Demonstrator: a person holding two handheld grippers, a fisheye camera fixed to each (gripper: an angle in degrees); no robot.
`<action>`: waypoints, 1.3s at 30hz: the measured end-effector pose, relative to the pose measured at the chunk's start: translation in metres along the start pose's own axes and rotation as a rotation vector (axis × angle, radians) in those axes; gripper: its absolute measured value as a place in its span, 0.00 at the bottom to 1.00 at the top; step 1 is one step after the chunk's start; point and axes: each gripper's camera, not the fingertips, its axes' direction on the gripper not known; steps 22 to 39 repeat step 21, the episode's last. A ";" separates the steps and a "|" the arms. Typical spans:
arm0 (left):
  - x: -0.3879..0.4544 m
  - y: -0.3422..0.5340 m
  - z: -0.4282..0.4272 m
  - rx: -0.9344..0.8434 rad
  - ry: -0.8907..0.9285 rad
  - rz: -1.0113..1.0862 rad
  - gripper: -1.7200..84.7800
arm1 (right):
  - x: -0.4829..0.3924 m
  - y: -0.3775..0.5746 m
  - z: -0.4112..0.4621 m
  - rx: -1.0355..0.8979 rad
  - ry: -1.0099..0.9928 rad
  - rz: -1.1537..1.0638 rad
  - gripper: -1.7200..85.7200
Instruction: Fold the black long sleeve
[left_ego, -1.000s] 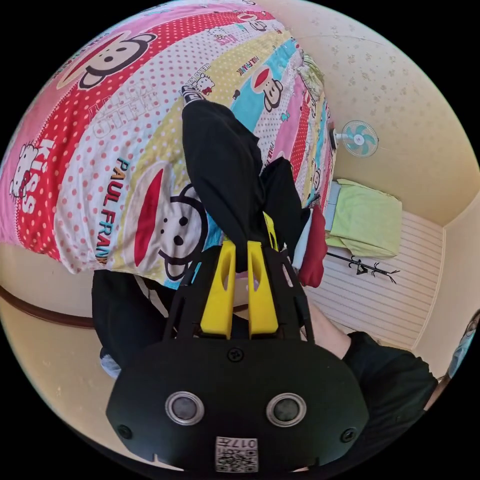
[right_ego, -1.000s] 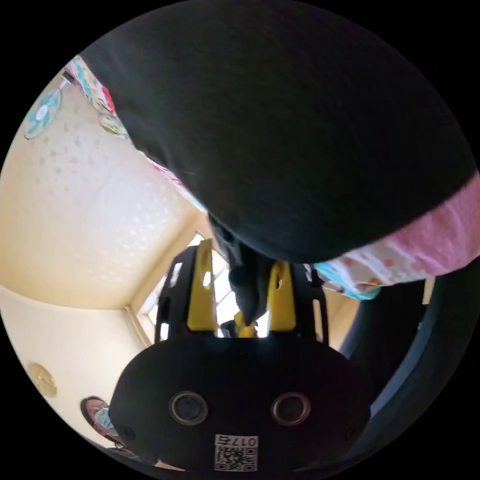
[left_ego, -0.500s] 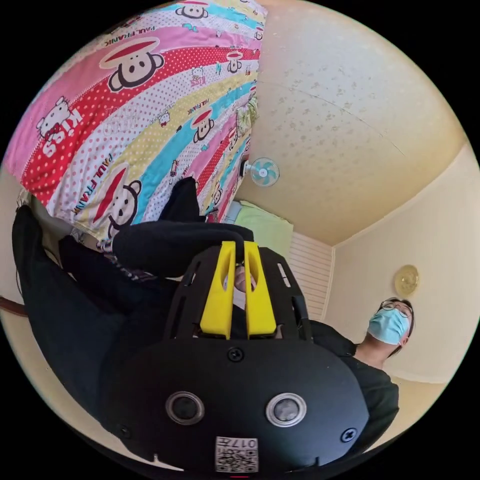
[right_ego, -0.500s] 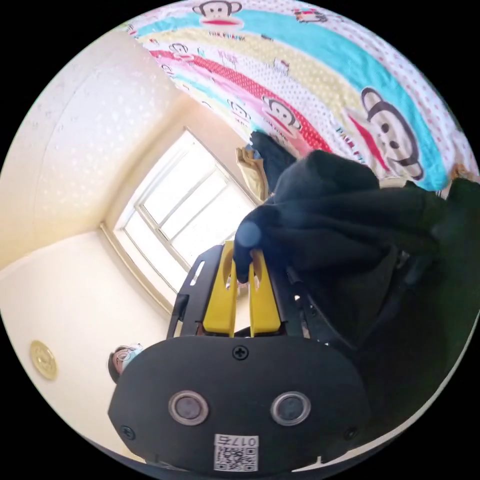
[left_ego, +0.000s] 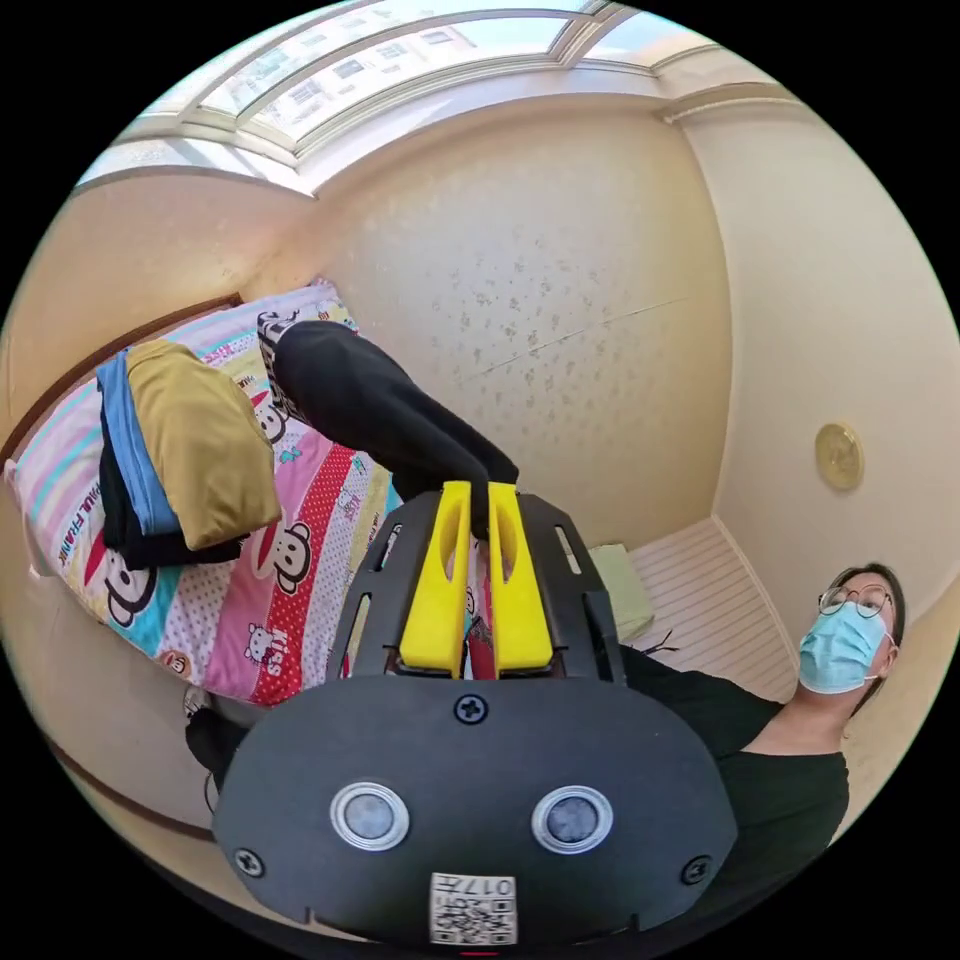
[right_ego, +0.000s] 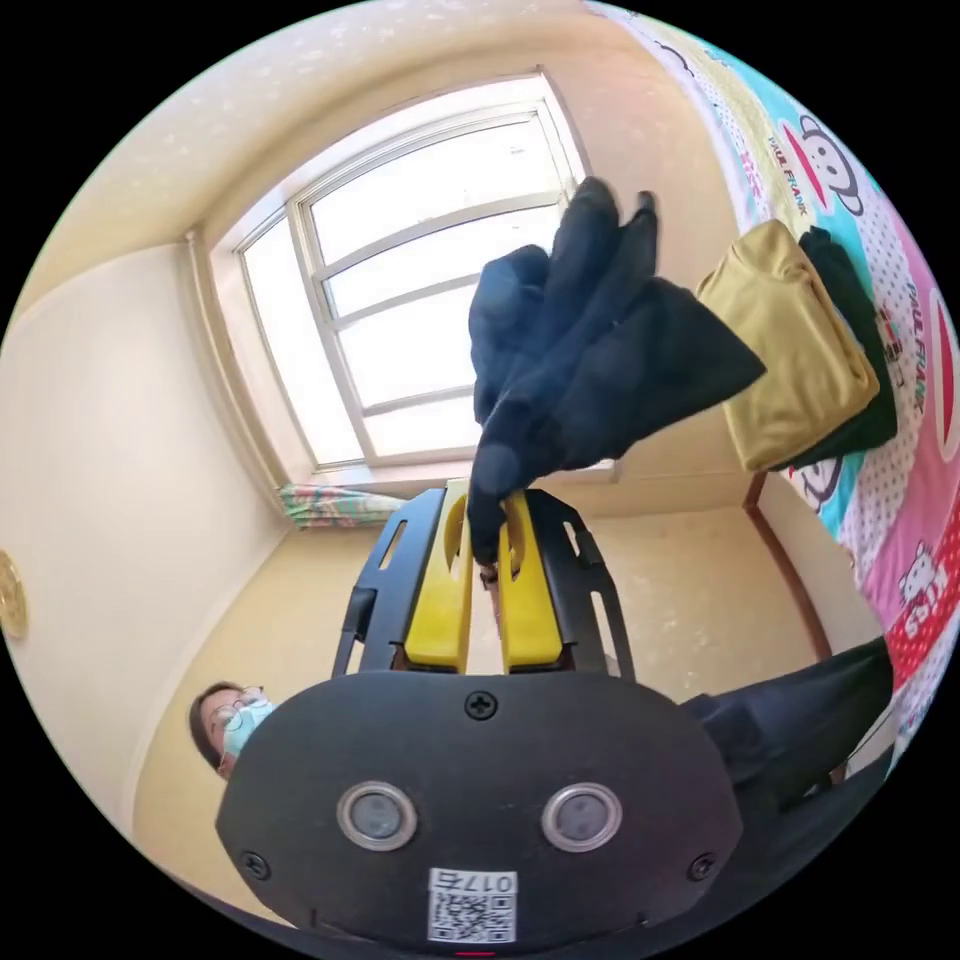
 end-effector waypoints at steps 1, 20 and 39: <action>-0.010 -0.006 0.002 0.005 -0.025 -0.014 0.06 | 0.021 -0.015 0.015 0.001 0.071 -0.007 0.06; -0.386 0.303 0.009 -1.084 -0.751 -1.422 0.01 | 0.159 0.449 -0.064 0.657 1.291 0.712 0.03; -0.389 0.285 0.017 -1.006 -0.725 -1.439 0.01 | 0.147 0.462 -0.057 0.712 1.346 0.718 0.03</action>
